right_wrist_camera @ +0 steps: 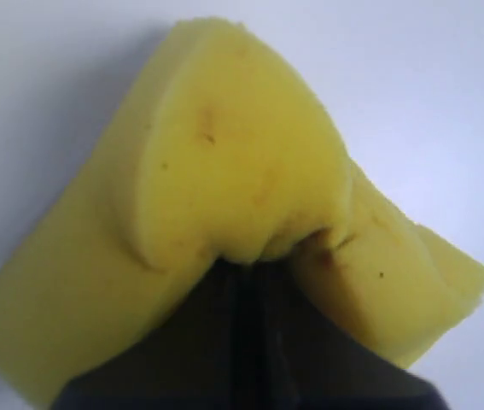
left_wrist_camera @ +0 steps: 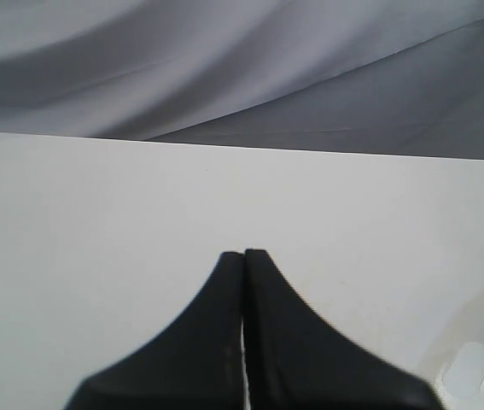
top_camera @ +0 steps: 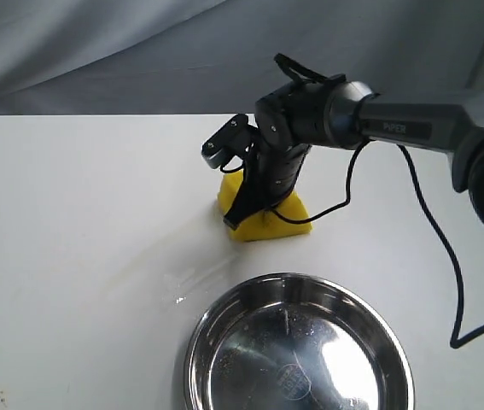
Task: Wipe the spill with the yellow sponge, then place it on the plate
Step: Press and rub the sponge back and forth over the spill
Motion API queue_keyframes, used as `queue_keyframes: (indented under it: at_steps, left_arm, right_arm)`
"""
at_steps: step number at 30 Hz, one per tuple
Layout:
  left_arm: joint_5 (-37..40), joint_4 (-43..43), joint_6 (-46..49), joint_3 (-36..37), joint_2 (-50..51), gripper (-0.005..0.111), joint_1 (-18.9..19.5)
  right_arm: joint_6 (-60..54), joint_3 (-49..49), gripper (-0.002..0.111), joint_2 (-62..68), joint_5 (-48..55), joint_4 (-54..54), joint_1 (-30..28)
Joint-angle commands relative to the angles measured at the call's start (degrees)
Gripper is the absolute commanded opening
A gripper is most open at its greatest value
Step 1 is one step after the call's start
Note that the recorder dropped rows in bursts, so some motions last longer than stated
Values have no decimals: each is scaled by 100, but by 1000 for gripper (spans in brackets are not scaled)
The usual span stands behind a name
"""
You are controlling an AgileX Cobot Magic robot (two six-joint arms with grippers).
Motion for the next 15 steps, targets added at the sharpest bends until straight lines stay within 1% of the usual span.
queue_keyframes:
  at_steps: [1, 4, 9, 12, 15]
  left_arm:
    - [-14, -41, -12, 16, -19, 0, 18]
    - [-14, -41, -12, 16, -19, 0, 18]
    - [-14, -41, -12, 16, -19, 0, 18]
    - [-14, -41, -12, 16, -19, 0, 18]
    - [-14, -41, -12, 16, -19, 0, 18]
  right_arm:
    - [-818, 145, 0, 272, 273, 688, 694]
    - [-1247, 145, 0, 272, 284, 698, 1285]
    - [-1626, 145, 0, 272, 163, 713, 2184]
    - [-1730, 145, 0, 272, 154, 713, 2540]
    - [-1730, 145, 0, 272, 197, 713, 2653]
